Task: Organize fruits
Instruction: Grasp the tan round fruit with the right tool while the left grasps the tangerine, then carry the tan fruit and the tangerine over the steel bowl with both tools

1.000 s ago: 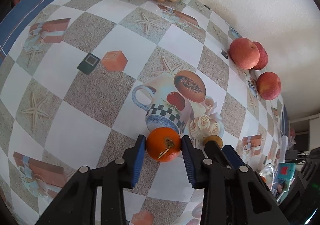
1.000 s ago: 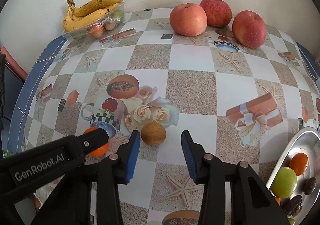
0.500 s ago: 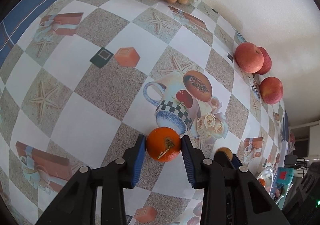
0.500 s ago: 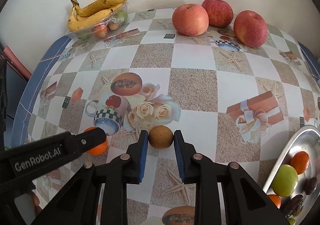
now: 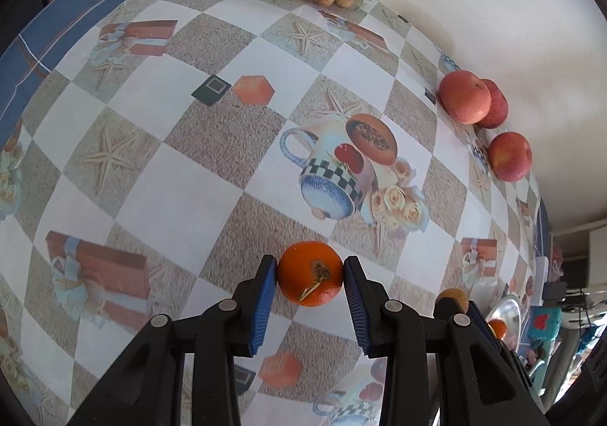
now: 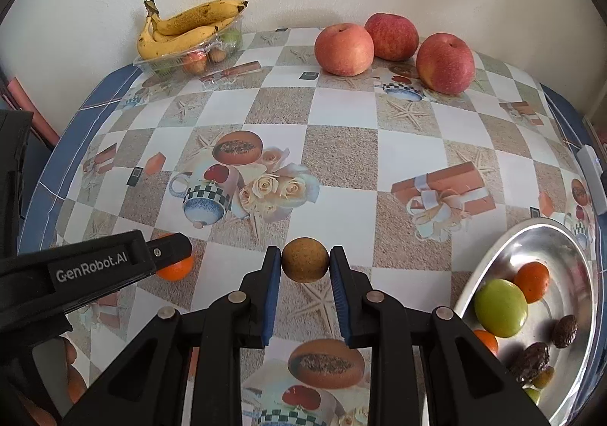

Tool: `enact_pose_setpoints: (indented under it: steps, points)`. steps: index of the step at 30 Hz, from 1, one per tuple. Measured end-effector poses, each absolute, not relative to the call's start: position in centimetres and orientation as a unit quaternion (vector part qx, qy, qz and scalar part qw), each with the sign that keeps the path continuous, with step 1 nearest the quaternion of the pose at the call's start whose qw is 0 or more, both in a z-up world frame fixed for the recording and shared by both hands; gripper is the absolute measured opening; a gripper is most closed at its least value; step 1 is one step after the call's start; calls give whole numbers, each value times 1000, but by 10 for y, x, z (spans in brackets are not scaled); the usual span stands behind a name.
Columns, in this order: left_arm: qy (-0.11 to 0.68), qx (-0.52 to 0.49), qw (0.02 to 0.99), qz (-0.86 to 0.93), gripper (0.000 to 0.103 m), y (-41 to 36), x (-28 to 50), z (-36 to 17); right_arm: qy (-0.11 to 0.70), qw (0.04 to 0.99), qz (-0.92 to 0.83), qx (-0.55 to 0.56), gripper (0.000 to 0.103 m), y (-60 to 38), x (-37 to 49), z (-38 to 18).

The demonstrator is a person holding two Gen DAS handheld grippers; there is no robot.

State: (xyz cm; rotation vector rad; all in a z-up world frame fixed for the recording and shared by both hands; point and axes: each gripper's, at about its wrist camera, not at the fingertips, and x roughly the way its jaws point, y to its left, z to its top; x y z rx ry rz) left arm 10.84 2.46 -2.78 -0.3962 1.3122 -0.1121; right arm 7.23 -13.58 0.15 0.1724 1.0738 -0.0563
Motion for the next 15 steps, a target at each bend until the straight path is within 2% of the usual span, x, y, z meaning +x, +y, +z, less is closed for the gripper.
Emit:
enact_pose_setpoints:
  steps: [15]
  points:
    - [595,-138,789,-68,39,4,71,-7,495,858,-42,131,27,-155,25,23]
